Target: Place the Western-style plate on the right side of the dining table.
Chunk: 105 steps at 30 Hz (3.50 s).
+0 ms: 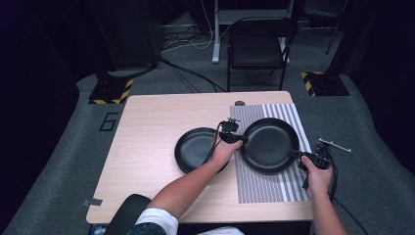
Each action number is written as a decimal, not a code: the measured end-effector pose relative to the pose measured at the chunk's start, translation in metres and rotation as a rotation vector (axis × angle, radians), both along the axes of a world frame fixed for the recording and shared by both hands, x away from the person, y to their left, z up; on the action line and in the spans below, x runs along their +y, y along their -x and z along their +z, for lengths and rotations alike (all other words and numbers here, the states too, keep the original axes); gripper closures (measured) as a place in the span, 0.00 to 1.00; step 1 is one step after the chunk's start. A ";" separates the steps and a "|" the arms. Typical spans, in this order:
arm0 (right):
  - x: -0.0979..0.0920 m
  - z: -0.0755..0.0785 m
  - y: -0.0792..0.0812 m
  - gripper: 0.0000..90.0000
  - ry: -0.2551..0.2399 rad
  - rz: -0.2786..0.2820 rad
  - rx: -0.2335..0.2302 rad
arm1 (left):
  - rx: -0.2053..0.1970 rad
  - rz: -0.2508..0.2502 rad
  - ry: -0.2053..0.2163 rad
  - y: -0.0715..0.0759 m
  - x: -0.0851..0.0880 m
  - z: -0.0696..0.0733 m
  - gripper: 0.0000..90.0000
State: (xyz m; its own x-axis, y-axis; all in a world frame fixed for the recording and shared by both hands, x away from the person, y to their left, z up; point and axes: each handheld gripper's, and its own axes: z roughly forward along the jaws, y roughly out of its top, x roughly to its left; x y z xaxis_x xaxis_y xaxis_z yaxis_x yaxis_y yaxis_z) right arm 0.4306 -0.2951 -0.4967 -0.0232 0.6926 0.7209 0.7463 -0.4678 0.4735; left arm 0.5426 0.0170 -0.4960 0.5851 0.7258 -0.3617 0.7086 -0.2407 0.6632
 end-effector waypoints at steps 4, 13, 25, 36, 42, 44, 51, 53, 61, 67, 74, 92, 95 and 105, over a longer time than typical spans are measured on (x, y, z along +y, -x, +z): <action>0.000 0.000 0.000 0.90 0.004 -0.002 0.000 | 0.006 -0.006 -0.009 0.000 -0.001 0.000 0.79; -0.001 -0.001 -0.002 0.90 0.017 -0.015 -0.002 | 0.031 -0.012 -0.049 -0.003 -0.005 -0.001 0.78; -0.004 -0.005 -0.005 0.89 -0.004 -0.036 0.018 | 0.060 -0.014 -0.070 -0.005 -0.009 -0.002 0.77; -0.006 -0.010 -0.008 0.87 -0.008 -0.048 0.049 | 0.092 -0.004 -0.074 -0.006 -0.010 -0.003 0.78; -0.006 -0.012 -0.010 0.86 -0.012 -0.052 0.068 | 0.090 0.004 -0.083 -0.006 -0.013 -0.002 0.78; -0.007 -0.015 -0.011 0.85 0.017 -0.047 0.058 | 0.091 0.004 -0.086 -0.007 -0.013 -0.003 0.78; -0.005 -0.013 -0.012 0.83 0.027 -0.056 0.080 | 0.095 -0.002 -0.093 -0.007 -0.013 -0.003 0.78; -0.005 -0.013 -0.012 0.82 0.062 -0.049 0.066 | 0.087 -0.005 -0.105 -0.007 -0.014 -0.002 0.78; -0.005 -0.015 -0.013 0.81 0.073 -0.049 0.080 | 0.088 -0.001 -0.104 -0.007 -0.016 -0.003 0.78; -0.006 -0.017 -0.014 0.80 0.075 -0.049 0.093 | 0.088 -0.004 -0.099 -0.007 -0.015 -0.002 0.78; -0.004 -0.017 -0.014 0.77 0.113 -0.048 0.101 | 0.082 -0.003 -0.089 -0.007 -0.015 -0.002 0.76; -0.005 -0.018 -0.008 0.78 0.213 -0.047 0.110 | 0.068 -0.007 -0.055 -0.004 -0.012 -0.001 0.71; -0.005 -0.018 -0.007 0.78 0.210 -0.052 0.112 | 0.066 -0.007 -0.052 -0.004 -0.012 -0.001 0.69; -0.011 -0.009 0.005 0.68 0.265 -0.063 0.061 | 0.057 0.014 -0.015 -0.001 -0.004 0.004 0.62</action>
